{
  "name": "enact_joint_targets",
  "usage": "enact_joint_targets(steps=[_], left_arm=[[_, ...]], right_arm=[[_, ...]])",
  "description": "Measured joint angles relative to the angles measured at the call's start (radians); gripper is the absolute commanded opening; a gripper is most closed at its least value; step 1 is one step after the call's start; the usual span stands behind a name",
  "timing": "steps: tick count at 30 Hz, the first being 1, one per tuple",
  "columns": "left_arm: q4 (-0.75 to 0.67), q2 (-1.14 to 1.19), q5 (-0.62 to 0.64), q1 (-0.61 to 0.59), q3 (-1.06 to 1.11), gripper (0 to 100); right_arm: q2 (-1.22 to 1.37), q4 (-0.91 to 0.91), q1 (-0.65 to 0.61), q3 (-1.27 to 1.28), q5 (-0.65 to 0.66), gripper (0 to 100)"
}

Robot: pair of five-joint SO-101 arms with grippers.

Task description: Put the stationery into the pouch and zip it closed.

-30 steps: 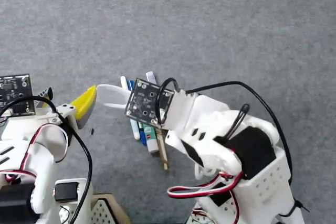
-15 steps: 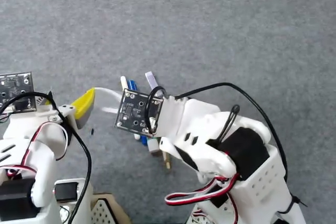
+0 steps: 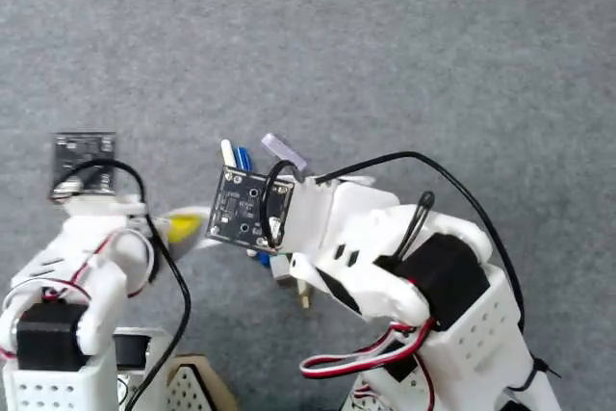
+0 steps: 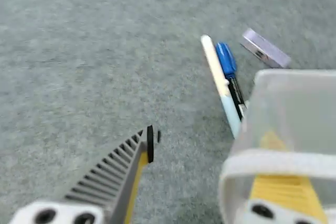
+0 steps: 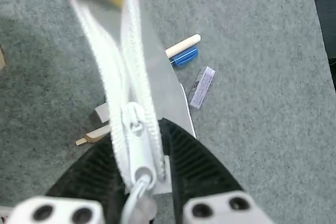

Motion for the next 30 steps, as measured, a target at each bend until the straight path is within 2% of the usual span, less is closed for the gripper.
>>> enact_joint_targets(steps=[5, 14, 19, 20, 30], left_arm=[[-0.012, 0.0, 0.0, 0.109, 0.049, 18], [-0.057, -0.002, 0.0, 0.141, 0.092, 16], [-0.063, -0.002, 0.0, 0.152, 0.092, 2], [-0.077, -0.002, 0.0, 0.153, 0.092, 4], [-0.083, -0.002, 0.0, 0.164, 0.046, 3]], right_arm=[[0.0, 0.0, 0.0, 0.0, 0.0, 1.2], [0.0, 0.0, 0.0, 0.003, 0.0, 1.2], [0.002, -0.008, 0.0, 0.005, 0.0, 1.3], [0.005, -0.011, 0.0, 0.005, 0.0, 1.3], [0.005, -0.028, 0.0, 0.012, 0.0, 1.5]])
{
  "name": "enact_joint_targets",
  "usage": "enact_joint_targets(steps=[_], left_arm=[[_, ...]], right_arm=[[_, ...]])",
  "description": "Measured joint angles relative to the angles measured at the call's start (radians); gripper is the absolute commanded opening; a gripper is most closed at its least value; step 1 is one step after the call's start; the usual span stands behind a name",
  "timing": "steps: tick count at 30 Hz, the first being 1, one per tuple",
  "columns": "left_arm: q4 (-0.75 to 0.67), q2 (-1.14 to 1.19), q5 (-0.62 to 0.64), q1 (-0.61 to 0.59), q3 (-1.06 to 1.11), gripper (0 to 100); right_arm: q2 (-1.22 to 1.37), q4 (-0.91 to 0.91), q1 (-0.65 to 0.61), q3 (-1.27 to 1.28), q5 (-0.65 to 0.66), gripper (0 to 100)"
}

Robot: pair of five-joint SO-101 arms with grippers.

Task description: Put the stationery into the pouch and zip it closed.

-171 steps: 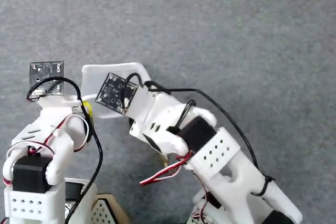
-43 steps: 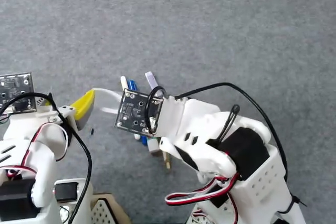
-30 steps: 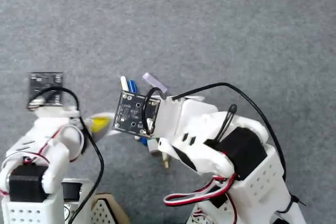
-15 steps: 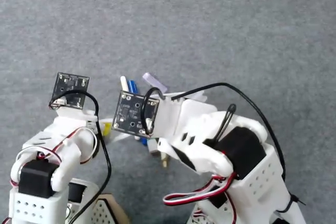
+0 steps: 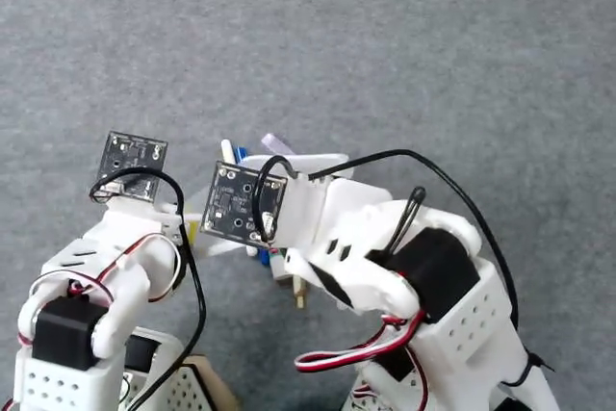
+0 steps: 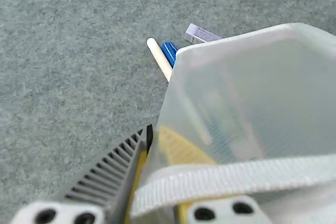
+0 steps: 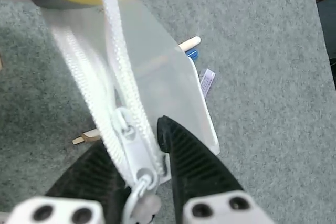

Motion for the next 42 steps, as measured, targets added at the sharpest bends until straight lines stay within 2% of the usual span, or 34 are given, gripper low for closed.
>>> enact_joint_targets(steps=[4, 9, 11, 18, 24, 33, 38, 42], left_arm=[[0.002, 0.003, 0.0, -0.002, -0.074, 3], [0.008, 0.008, 0.0, -0.003, -0.14, 3], [0.025, 0.008, 0.0, -0.003, -0.164, 3], [0.109, 0.005, 0.0, -0.009, -0.218, 3], [0.189, 0.005, 0.0, -0.017, -0.267, 3], [0.293, 0.0, -0.005, -0.29, -0.428, 3], [0.299, 0.0, -0.005, -0.419, -0.439, 3], [0.299, 0.0, -0.005, -0.448, -0.439, 3]], right_arm=[[-0.003, 0.0, 0.0, -0.002, 0.0, 3.0], [-0.003, 0.0, 0.0, -0.021, 0.0, 18.5], [-0.003, 0.0, 0.0, -0.044, 0.0, 21.5], [-0.023, 0.0, 0.0, -0.097, -0.006, 23.9], [-0.106, 0.0, 0.0, -0.109, -0.081, 28.2], [-0.259, 0.0, 0.008, -0.112, -0.163, 28.0], [-0.27, -0.04, 0.129, -0.035, -0.235, 27.9], [-0.27, -0.06, 0.215, 0.032, -0.316, 27.9]])
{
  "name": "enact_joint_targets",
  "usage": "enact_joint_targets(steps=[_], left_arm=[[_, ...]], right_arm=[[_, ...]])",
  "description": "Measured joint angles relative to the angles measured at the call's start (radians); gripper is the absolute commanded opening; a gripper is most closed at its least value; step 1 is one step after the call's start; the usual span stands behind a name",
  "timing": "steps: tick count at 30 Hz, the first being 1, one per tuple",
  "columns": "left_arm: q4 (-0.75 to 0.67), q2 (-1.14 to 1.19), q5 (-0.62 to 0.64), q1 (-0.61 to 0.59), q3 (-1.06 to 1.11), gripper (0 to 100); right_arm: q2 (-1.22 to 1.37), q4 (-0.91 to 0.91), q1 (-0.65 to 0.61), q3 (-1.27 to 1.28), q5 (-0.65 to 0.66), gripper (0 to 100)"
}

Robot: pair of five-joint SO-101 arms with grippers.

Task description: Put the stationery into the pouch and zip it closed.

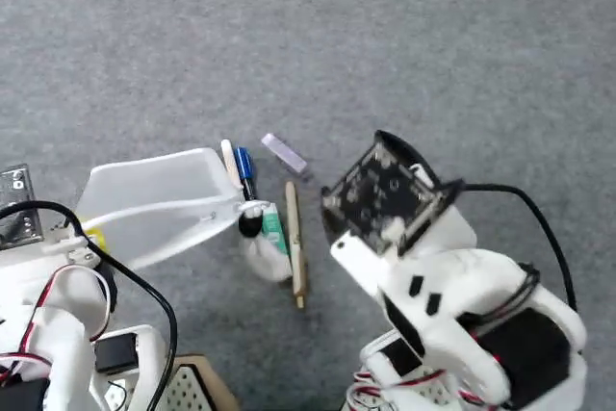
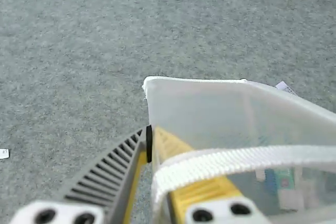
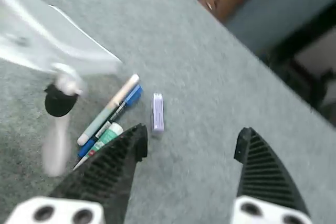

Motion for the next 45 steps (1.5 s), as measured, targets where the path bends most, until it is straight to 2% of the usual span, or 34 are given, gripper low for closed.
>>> enact_joint_targets(steps=[7, 11, 17, 23, 27, 33, 40, 45], left_arm=[[0.0, 0.0, 0.0, -0.006, 0.0, 3], [0.0, 0.0, 0.005, -0.008, 0.06, 3], [0.0, 0.003, 0.048, -0.008, 0.123, 3], [-0.018, 0.003, 0.048, -0.146, 0.132, 3], [-0.038, 0.003, 0.048, -0.235, 0.132, 3], [-0.041, 0.003, 0.057, -0.252, 0.132, 3], [-0.041, 0.003, 0.057, -0.252, 0.155, 3], [-0.041, 0.003, 0.058, -0.252, 0.155, 3]], right_arm=[[0.002, -0.061, 0.064, 0.163, -0.101, 27.9], [0.012, -0.138, 0.069, 0.292, -0.107, 27.9], [0.172, -0.164, 0.069, 0.305, -0.115, 27.9], [0.419, -0.175, 0.069, 0.265, -0.13, 27.9], [0.575, -0.209, 0.069, 0.224, -0.264, 27.9], [0.76, -0.222, 0.069, 0.166, -0.485, 27.9], [0.93, -0.224, 0.066, 0.106, -0.597, 27.9], [1.048, -0.224, -0.012, 0.032, -0.609, 27.9]])
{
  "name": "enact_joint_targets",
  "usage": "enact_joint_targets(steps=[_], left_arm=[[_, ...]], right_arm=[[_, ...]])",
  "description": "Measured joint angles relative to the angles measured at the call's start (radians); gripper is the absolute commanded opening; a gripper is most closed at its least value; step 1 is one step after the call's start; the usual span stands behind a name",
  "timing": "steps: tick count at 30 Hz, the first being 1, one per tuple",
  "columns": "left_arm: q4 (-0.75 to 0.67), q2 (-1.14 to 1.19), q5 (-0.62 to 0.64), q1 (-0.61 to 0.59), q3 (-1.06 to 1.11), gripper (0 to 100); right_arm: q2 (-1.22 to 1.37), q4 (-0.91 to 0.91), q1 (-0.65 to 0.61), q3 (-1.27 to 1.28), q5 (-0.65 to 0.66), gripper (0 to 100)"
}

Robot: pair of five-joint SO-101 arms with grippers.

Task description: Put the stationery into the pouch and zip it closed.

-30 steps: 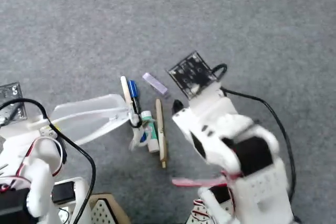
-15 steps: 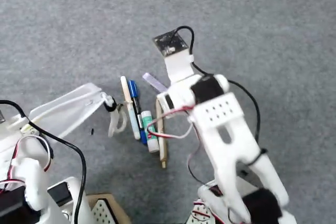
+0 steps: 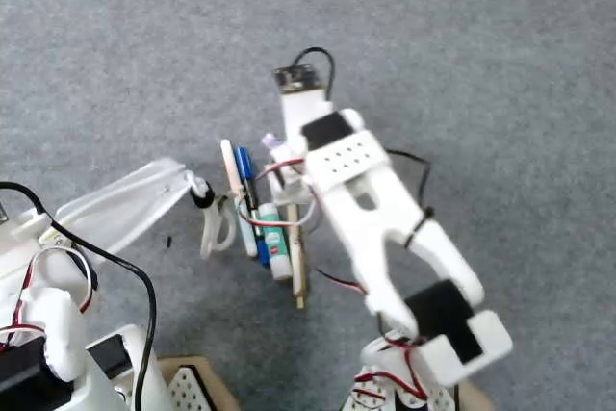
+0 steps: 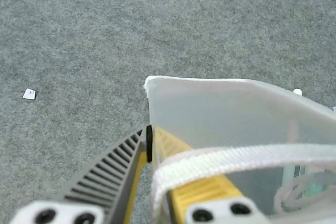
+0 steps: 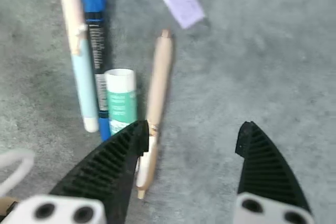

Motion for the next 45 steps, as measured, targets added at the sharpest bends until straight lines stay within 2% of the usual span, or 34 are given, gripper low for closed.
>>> enact_joint_targets(steps=[5, 9, 11, 20, 26, 36, 45], left_arm=[[0.0, 0.0, 0.0, 0.0, 0.0, 3], [0.0, 0.0, 0.0, 0.0, 0.0, 3], [0.0, 0.0, 0.0, 0.0, 0.0, 3], [0.0, -0.002, 0.0, -0.002, 0.0, 3], [0.0, -0.002, 0.0, -0.002, 0.0, 3], [0.0, -0.002, 0.0, -0.002, 0.0, 3], [0.0, -0.002, 0.0, -0.002, 0.0, 3]], right_arm=[[0.14, 0.0, -0.035, -0.112, -0.087, 27.6], [0.282, -0.002, -0.037, -0.213, -0.14, 20.1], [0.348, -0.002, -0.037, -0.259, -0.143, 17.5], [0.574, -0.002, -0.008, -0.44, -0.149, 17.1], [0.646, 0.0, 0.066, -0.502, -0.149, 17.0], [0.672, 0.006, 0.072, -0.525, -0.149, 17.0], [0.683, 0.103, 0.075, -0.554, -0.149, 16.4]])
